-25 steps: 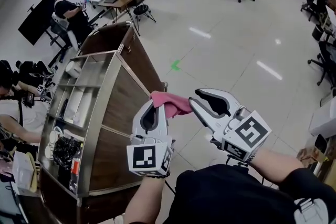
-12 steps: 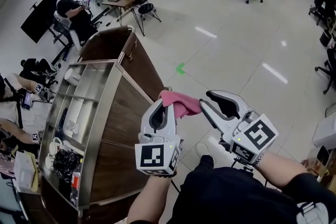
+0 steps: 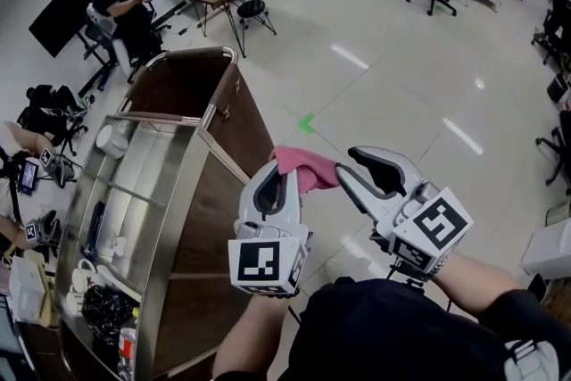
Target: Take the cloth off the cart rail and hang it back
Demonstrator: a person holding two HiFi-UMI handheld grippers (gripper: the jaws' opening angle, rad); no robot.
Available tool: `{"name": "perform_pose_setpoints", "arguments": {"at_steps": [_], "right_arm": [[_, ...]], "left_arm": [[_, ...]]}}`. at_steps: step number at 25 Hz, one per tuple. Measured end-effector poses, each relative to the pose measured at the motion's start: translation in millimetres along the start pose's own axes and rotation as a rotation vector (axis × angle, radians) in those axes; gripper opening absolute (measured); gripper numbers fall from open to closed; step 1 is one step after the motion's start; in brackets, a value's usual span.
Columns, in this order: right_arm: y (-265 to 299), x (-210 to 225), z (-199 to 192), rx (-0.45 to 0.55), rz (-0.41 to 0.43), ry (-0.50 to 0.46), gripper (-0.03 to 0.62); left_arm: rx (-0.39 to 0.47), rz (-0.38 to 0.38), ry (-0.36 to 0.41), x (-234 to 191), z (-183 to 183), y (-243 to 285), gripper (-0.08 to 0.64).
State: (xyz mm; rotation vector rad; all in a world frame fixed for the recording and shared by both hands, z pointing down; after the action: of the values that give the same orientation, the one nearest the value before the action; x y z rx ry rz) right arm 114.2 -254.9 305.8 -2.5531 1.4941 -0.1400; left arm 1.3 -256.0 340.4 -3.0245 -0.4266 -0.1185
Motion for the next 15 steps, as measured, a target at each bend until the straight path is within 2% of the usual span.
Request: {"name": "perform_pose_setpoints", "arguments": {"at_steps": [8, 9, 12, 15], "right_arm": [[89, 63, -21, -0.045, 0.031, 0.004, 0.146], [97, 69, -23, -0.055, 0.036, 0.004, 0.150], [114, 89, -34, -0.090, 0.059, 0.008, 0.168], [127, 114, -48, -0.131, 0.101, -0.008, 0.194]], "left_arm": [[-0.020, 0.020, -0.007, -73, -7, 73, 0.014], [-0.004, 0.023, -0.008, -79, -5, 81, 0.014], [0.122, 0.038, -0.011, -91, 6, 109, 0.014], [0.133, 0.051, -0.002, -95, 9, 134, 0.014]]}}
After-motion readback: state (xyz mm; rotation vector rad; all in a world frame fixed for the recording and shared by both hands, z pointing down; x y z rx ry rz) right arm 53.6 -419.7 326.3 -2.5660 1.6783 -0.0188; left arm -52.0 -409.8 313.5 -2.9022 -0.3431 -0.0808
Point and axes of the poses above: the fingertips, and each gripper's own axes: y forward along the fingers, x to its right, z out of its top, the point moved 3 cm from there along -y, backward along the fingers, and after that the axes turned 4 degrees about z, right-handed, at the moved point
